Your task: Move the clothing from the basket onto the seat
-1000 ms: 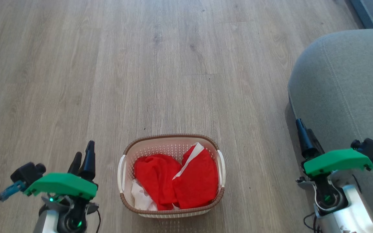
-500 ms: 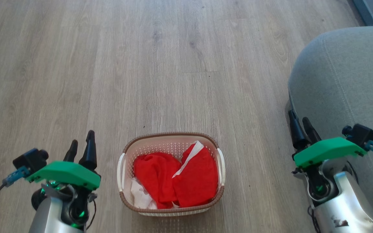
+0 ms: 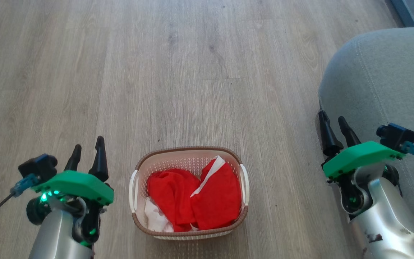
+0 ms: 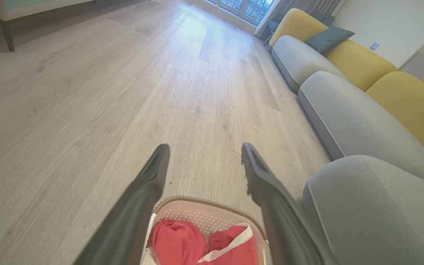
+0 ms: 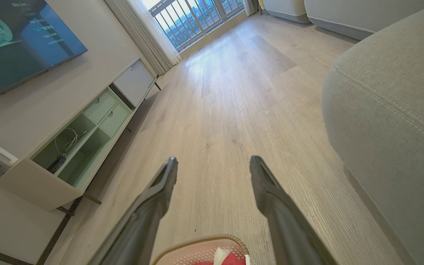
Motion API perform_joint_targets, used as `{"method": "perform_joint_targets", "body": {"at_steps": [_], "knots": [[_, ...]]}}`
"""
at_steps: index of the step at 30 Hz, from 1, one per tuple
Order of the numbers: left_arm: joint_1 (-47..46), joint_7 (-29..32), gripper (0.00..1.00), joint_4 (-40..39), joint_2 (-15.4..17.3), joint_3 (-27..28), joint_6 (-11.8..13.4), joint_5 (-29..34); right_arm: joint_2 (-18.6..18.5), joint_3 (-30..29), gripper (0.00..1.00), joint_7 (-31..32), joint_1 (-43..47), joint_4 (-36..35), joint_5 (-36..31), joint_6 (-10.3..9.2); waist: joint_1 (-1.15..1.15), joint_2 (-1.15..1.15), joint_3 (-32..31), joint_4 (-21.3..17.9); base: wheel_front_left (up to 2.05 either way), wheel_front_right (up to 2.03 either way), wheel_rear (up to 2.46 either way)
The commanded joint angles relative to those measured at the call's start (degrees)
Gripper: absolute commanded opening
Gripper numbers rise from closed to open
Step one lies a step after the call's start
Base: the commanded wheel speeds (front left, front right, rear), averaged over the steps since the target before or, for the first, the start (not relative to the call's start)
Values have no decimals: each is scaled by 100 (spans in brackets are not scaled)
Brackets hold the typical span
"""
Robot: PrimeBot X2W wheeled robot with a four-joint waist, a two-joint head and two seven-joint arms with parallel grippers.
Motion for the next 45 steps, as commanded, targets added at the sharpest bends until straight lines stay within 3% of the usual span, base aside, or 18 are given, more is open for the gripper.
{"method": "perform_joint_targets", "body": {"at_steps": [1, 24, 40, 45], "knots": [[-370, -79, 100, -145, 146, 101, 23, 188, -46, 119, 100, -81, -365, -120, -171, 0, 0, 0, 5, 3, 0, 0, 0], [-714, -448, 100, -222, -6, 479, -42, 1582, -86, 359, 100, -454, -879, 264, -1504, 0, 0, 0, 91, -28, 0, 0, 0], [-970, -716, 100, 157, -82, 631, -46, 2716, -123, 626, 100, -726, -1184, 576, -2597, 0, 0, 0, 49, -38, 0, 0, 0], [-897, -729, 100, 214, -93, 722, 26, 2714, -154, 589, 100, -739, -1145, 590, -2638, 0, 0, 0, 21, -31, 0, 0, 0]]}}
